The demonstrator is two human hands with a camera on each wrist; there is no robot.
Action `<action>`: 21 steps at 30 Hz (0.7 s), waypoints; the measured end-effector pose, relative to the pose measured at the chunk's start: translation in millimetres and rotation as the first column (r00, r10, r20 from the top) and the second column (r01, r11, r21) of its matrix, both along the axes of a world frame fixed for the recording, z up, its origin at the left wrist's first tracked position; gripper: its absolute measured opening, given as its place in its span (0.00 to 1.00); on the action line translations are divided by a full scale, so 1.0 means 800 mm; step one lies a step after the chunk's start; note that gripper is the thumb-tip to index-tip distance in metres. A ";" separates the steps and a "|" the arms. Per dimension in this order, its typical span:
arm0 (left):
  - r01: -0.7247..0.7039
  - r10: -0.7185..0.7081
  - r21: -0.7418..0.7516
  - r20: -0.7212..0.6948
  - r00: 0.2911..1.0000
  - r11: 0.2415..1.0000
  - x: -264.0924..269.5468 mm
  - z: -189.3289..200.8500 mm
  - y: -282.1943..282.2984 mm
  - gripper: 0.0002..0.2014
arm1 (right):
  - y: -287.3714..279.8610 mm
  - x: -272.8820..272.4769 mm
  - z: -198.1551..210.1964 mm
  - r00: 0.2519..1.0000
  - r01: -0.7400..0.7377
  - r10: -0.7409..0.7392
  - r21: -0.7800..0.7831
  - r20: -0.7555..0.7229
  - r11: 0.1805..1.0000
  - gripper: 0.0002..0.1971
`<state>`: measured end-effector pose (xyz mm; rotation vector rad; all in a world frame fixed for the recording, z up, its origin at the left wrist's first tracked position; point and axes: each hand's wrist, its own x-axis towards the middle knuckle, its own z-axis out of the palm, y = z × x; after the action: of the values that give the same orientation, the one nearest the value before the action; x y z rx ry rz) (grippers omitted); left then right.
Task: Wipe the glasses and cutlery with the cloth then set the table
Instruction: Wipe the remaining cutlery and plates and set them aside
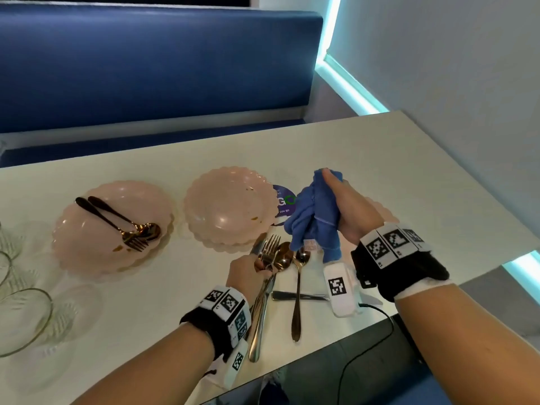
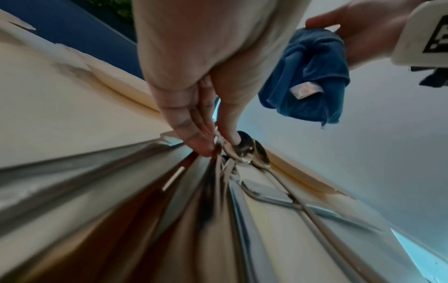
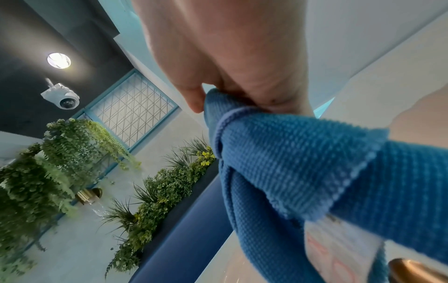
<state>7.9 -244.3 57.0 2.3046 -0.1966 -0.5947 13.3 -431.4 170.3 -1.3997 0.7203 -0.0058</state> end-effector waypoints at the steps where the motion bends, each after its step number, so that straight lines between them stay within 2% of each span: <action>1: -0.010 0.010 0.001 0.001 1.000 1.000 0.003 0.002 0.003 0.08 | 0.001 0.002 0.000 1.000 -0.002 0.002 0.039 0.009 0.999 0.43; 3: -0.110 0.111 -0.044 0.015 0.994 0.993 0.017 0.008 0.012 0.08 | 0.001 0.006 -0.001 1.000 -0.021 0.018 0.102 0.024 0.995 0.35; 4: -0.213 0.214 -0.068 0.006 0.977 0.975 0.030 0.011 0.020 0.07 | 0.000 0.008 -0.001 0.999 -0.039 0.037 0.109 0.019 0.993 0.32; 6: -0.494 0.490 -0.109 -0.064 0.869 0.862 0.066 0.014 0.040 0.12 | -0.001 0.012 0.000 0.996 -0.085 0.084 0.109 0.012 0.990 0.29; 7: -0.602 0.593 -0.098 -0.107 0.798 0.792 0.083 0.015 0.050 0.18 | -0.001 0.015 0.000 0.995 -0.101 0.101 0.113 0.011 0.988 0.28; 8: -0.647 0.635 -0.046 -0.155 0.757 0.761 0.095 0.018 0.059 0.25 | 0.000 0.017 0.001 0.995 -0.103 0.104 0.111 0.003 0.988 0.28; 9: -0.634 0.626 0.026 -0.190 0.756 0.773 0.104 0.023 0.064 0.29 | 0.001 0.021 0.000 0.995 -0.098 0.099 0.110 -0.002 0.989 0.29; 11: -0.546 0.553 0.098 -0.229 0.801 0.832 0.114 0.033 0.067 0.29 | 0.005 0.028 -0.001 0.995 -0.098 0.100 0.084 -0.022 0.992 0.31; 14: -0.543 0.531 0.026 -0.259 0.807 0.839 0.129 0.043 0.063 0.23 | 0.010 0.041 0.003 0.988 -0.143 0.141 -0.038 -0.060 0.989 0.27; 16: -0.617 0.578 -0.074 -0.277 0.768 0.784 0.139 0.040 0.061 0.24 | 0.010 0.053 0.009 0.985 -0.168 0.158 -0.173 -0.070 0.971 0.27; 18: -0.673 0.620 -0.167 -0.278 0.734 0.721 0.144 0.041 0.060 0.26 | 0.010 0.067 0.021 0.979 -0.205 0.190 -0.383 -0.077 0.901 0.24; 20: -0.705 0.649 -0.280 -0.277 0.709 0.651 0.148 0.041 0.057 0.24 | 0.014 0.082 0.034 0.961 -0.260 0.266 -0.578 -0.076 0.773 0.23; 21: -0.701 0.654 -0.313 -0.255 0.712 0.641 0.148 0.044 0.056 0.23 | 0.019 0.090 0.040 0.944 -0.291 0.321 -0.642 -0.073 0.709 0.23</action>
<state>126.6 -199.2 91.9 1.7461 0.5631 -0.2537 85.3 -416.1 202.6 -2.1770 0.4435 -0.0260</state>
